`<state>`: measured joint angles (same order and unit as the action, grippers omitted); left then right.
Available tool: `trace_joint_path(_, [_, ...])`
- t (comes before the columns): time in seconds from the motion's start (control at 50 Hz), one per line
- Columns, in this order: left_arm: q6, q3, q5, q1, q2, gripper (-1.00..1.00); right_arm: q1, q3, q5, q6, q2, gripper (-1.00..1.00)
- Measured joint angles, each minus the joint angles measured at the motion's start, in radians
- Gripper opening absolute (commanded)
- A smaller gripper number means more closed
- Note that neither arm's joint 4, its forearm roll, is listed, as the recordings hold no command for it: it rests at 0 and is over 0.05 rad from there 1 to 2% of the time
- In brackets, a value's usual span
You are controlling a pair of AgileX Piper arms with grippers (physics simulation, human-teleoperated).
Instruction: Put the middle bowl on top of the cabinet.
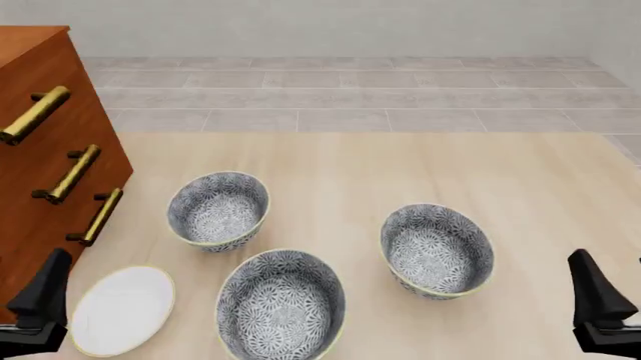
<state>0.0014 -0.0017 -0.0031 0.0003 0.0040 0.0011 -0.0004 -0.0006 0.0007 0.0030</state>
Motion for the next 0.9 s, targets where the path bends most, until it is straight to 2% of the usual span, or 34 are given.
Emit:
trace_joint_path(0.42, [0.03,-0.043,0.012,-0.035,0.009,1.0,0.001,0.0,-0.038,0.009,0.057,1.0])
trace_joint_path(0.66, [0.088,-0.1,-0.015,-0.131,0.076,1.0,0.001,0.0,-0.038,0.014,0.058,1.0])
trace_joint_path(0.9, [0.113,-0.19,-0.099,-0.263,0.256,1.0,-0.001,0.0,-0.039,0.016,0.057,1.0])
